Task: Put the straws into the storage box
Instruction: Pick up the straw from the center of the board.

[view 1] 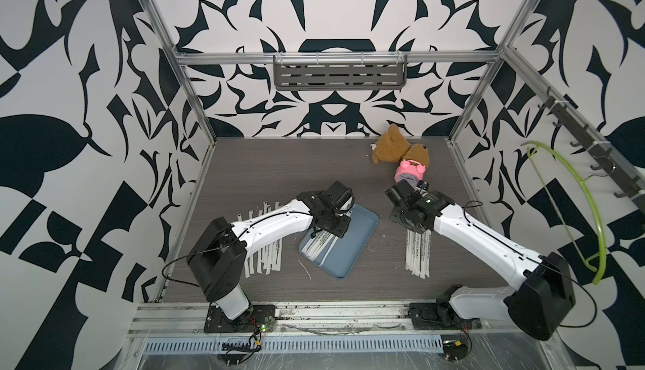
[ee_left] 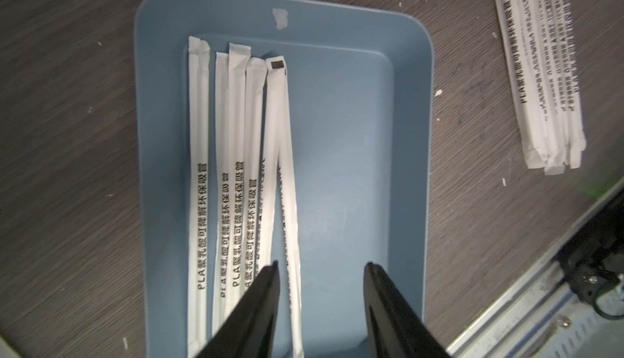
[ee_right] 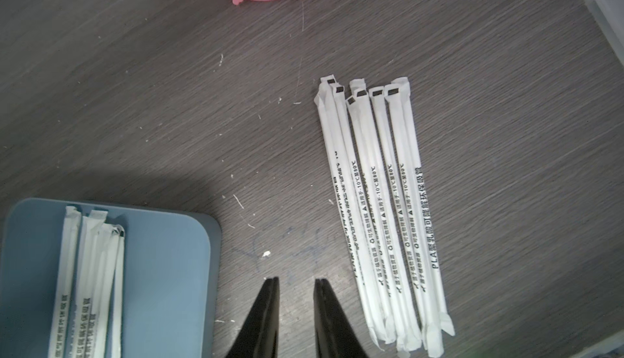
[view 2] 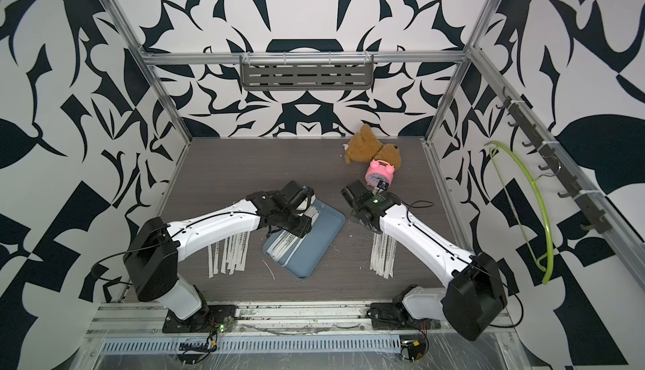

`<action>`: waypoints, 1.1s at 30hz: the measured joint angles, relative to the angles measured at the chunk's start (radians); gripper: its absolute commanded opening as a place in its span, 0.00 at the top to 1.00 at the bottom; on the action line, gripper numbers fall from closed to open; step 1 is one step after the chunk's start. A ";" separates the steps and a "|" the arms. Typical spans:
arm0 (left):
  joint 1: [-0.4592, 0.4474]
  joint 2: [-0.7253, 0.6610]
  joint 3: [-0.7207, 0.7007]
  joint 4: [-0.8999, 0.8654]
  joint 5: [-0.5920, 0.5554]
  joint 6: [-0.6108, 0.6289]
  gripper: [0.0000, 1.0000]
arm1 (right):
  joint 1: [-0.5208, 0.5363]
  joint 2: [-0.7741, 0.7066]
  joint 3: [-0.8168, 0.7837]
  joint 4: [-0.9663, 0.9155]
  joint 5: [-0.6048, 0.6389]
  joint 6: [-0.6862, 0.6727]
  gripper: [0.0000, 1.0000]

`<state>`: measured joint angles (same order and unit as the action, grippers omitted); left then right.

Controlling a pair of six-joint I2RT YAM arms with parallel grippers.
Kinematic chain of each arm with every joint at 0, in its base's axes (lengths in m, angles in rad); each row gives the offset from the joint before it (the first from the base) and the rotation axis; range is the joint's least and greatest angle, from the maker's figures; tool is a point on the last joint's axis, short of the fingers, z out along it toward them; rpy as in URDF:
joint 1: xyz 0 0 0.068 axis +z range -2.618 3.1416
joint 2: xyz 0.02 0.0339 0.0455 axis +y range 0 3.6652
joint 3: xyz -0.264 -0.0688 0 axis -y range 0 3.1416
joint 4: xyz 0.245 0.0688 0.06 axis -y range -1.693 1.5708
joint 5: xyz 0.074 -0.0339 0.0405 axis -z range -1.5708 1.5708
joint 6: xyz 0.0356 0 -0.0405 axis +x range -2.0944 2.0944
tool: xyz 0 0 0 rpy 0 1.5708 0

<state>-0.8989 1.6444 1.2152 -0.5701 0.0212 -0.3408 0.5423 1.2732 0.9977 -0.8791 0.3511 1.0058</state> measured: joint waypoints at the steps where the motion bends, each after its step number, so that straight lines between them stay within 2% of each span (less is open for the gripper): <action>1: 0.000 0.000 -0.004 0.022 0.016 -0.007 0.53 | -0.015 -0.014 -0.011 0.000 -0.011 -0.031 0.75; 7: 0.000 0.068 -0.016 0.115 0.104 -0.055 0.57 | -0.046 -0.043 -0.037 -0.018 -0.055 -0.144 0.75; 14: 0.000 0.148 -0.016 0.124 0.133 -0.051 0.59 | -0.064 -0.042 -0.125 -0.019 -0.109 -0.173 0.78; 33: 0.000 0.194 -0.052 0.042 0.069 0.051 0.59 | -0.076 -0.029 -0.162 0.008 -0.138 -0.176 0.78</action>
<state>-0.8986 1.8381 1.1629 -0.5278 0.0902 -0.2897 0.4667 1.2438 0.8356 -0.8715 0.2134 0.8299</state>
